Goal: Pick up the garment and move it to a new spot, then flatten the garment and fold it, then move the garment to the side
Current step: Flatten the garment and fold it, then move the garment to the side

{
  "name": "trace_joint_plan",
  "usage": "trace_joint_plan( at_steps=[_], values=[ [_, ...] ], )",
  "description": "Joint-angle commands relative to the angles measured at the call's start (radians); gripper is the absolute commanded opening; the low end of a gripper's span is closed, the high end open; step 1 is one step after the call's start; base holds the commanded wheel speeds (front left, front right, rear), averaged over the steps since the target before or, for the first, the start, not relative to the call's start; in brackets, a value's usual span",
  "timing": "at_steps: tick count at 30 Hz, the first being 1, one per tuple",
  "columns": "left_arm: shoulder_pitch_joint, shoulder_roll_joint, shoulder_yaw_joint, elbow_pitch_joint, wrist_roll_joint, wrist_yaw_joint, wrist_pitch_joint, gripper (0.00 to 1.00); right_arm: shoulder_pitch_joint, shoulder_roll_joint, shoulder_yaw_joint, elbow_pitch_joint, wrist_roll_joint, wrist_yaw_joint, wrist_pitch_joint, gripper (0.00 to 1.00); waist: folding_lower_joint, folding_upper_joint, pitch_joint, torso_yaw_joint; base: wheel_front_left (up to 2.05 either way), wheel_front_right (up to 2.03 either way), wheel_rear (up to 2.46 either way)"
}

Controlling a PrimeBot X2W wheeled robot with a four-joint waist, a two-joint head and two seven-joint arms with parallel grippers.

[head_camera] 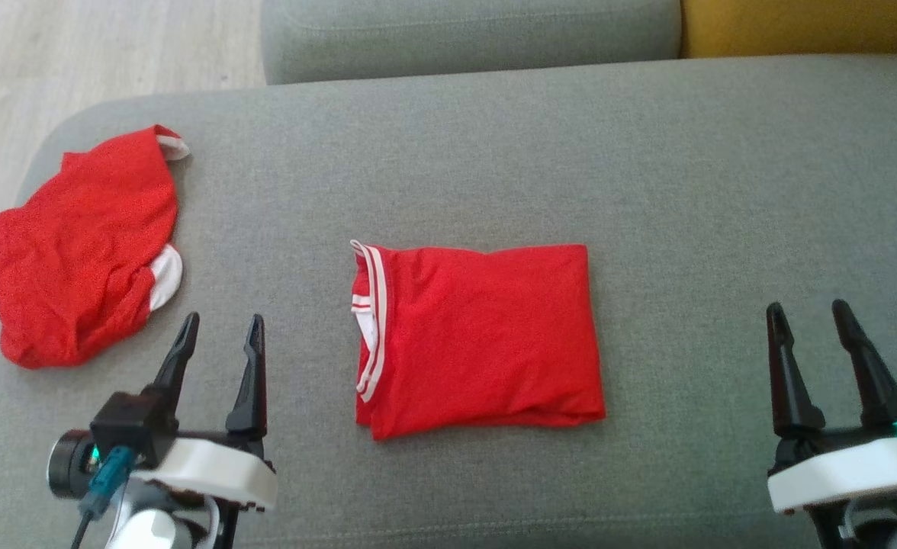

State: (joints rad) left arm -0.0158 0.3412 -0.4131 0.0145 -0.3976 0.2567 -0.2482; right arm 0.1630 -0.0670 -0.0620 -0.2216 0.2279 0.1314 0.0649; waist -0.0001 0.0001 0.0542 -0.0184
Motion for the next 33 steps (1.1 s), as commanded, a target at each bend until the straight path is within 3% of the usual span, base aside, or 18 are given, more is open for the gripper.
trace_joint_plan(
  at_steps=[1,33],
  values=[
    [-0.032,0.026,0.042,-0.027,0.001,0.007,-0.009,1.00,-0.018,-0.004,0.021,-0.044,0.003,-0.001,0.006,1.00,0.0001,-0.0001,-0.008,0.005,0.00,0.00,0.00],
    [-0.028,0.038,0.039,-0.030,0.001,0.023,-0.010,1.00,-0.015,0.008,0.004,-0.052,0.003,-0.001,0.016,1.00,0.0001,-0.0001,-0.006,0.016,0.00,0.00,0.00]
  ],
)
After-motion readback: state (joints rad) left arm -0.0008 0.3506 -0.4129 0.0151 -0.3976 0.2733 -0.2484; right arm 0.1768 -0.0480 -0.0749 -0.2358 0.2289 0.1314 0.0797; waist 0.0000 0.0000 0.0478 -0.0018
